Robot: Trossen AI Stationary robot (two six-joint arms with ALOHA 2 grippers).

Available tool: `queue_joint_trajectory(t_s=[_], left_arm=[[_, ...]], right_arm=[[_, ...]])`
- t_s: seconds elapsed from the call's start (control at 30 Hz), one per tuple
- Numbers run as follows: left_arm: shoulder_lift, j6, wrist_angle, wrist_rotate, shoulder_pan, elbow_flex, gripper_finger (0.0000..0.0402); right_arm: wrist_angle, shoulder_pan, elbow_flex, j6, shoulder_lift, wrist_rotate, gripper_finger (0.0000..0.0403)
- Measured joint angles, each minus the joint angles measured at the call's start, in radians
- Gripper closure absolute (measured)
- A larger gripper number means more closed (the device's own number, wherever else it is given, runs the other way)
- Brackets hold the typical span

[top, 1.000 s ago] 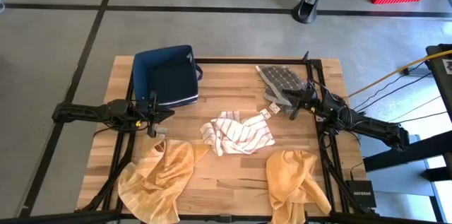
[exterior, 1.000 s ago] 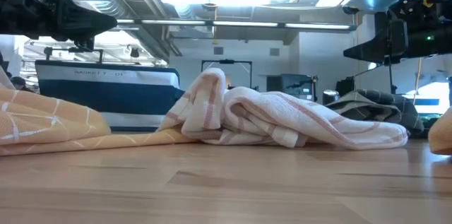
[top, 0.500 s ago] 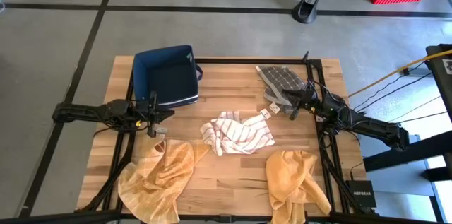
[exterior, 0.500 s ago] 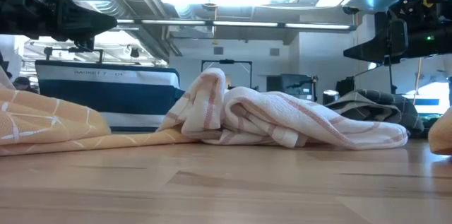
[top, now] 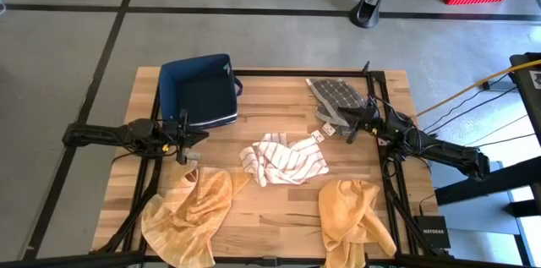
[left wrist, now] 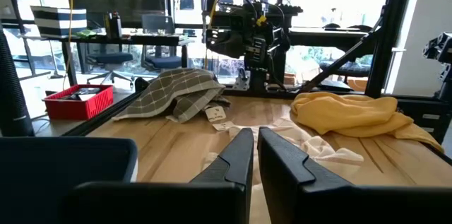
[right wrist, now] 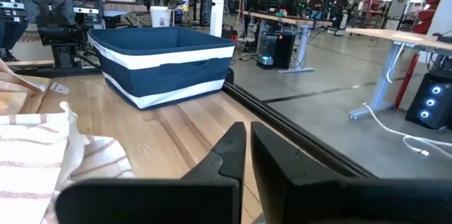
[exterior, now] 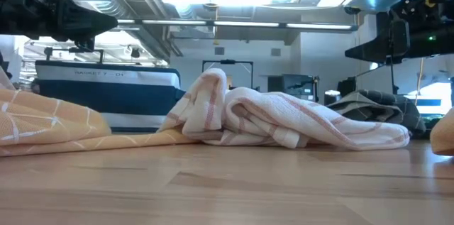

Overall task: Fold towel
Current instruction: Fold the white towel

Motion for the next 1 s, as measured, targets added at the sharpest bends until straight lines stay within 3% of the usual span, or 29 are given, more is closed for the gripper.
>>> queue_joint_trajectory(t_s=[0.2, 0.4, 0.47, 0.6, 0.8, 1.0], left_arm=[[0.0, 0.045, 0.016, -0.032, 0.001, 0.0, 0.0384], [0.0, -0.147, 0.131, -0.032, 0.0, 0.0, 0.0384], [0.0, -0.207, 0.211, -0.034, 0.002, 0.0, 0.0384], [0.035, -0.187, 0.334, -0.034, 0.007, 0.013, 0.0384], [0.306, -0.161, 0.393, -0.034, 0.006, 0.157, 0.0384], [0.707, -0.103, 0.388, -0.004, 0.005, 0.383, 0.0384]], right_arm=[[0.001, 0.0, 0.0, 0.001, 0.0, -0.004, 0.0375], [0.0, 0.0, 0.0, 0.304, -0.001, -0.147, 0.0375], [0.017, 0.0, 0.0, 0.326, 0.0, -0.157, 0.0375], [0.058, 0.001, 0.006, 0.38, 0.0, -0.199, 0.0375], [0.234, 0.001, 0.074, 0.359, 0.112, -0.308, 0.0375], [0.241, 0.001, 0.204, 0.307, 0.434, -0.462, 0.0375]])
